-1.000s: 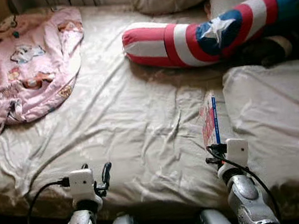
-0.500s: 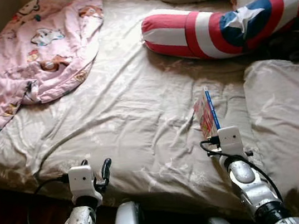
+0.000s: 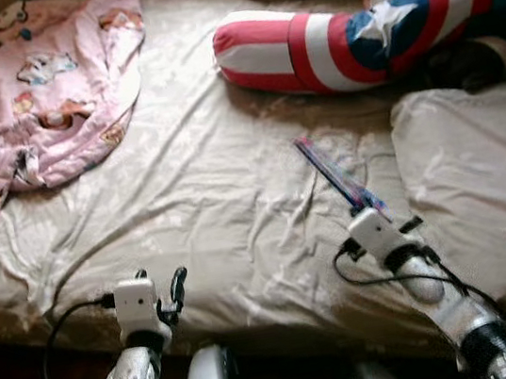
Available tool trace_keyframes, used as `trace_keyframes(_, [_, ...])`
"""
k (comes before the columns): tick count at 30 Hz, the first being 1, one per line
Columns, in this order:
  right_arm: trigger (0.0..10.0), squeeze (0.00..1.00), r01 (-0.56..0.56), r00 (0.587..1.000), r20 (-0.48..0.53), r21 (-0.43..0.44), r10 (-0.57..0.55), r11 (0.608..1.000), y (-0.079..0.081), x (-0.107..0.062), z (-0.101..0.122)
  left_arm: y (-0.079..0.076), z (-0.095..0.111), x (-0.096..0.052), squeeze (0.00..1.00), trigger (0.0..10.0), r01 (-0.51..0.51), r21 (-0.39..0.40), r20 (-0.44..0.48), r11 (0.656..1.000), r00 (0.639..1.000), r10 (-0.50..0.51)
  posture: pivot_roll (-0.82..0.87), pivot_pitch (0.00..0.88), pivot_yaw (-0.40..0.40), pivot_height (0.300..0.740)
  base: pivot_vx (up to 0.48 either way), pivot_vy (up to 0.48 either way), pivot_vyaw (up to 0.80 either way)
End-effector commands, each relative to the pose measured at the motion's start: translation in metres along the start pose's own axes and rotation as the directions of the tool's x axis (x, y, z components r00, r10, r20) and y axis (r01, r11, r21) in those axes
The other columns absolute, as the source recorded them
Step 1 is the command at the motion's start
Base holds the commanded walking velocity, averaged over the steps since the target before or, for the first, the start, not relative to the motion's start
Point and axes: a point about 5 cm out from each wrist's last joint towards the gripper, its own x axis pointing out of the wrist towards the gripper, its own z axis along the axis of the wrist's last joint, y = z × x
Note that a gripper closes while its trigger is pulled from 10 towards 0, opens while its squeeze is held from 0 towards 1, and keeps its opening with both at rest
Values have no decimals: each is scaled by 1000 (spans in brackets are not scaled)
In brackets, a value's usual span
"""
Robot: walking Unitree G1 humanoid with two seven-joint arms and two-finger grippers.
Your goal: Clean up the room
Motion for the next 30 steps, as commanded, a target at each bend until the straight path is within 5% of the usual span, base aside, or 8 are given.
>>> trace_keyframes(1, [10000, 0, -71, 997, 0, -90, 71, 993, 4, -6, -8, 2, -5, -5, 0, 10000, -2, 8, -28, 1000, 1000, 2, 79, 232, -22, 651, 0, 0, 0])
trace_keyframes(4, [10000, 0, -183, 980, 18, -311, 198, 933, 12, -11, -13, 1, -4, -4, 0, 10000, 0, 9, -26, 1000, 1000, 0, 77, 234, -16, 651, 0, 0, 0])
trace_keyframes(7, [10000, 0, -257, 958, 0, -440, 286, 860, 16, -14, -18, 0, -3, -5, 0, 10000, 10, 16, -25, 1000, 1000, -9, 82, 238, -10, 651, 0, 0, 0])
trace_keyframes(14, [10000, 0, -252, 949, -8, -622, 316, 741, 14, -6, -16, 3, -1, -6, 0, 10000, 11, 25, -22, 1000, 1000, -10, 95, 241, -1, 651, 0, 0, 0])
trace_keyframes(24, [10000, 0, -170, 949, 46, -759, 312, 628, 12, -5, -17, 8, 0, -10, 0, 10000, 4, 38, -21, 999, 1000, -3, 125, 243, 7, 651, 0, 0, 0])
trace_keyframes(30, [10000, 0, -61, 973, 94, -779, 211, 625, 3, 4, -9, 12, 2, -14, 0, 10000, 8, 58, -26, 998, 1000, -7, 142, 247, 29, 651, 0, 0, 0])
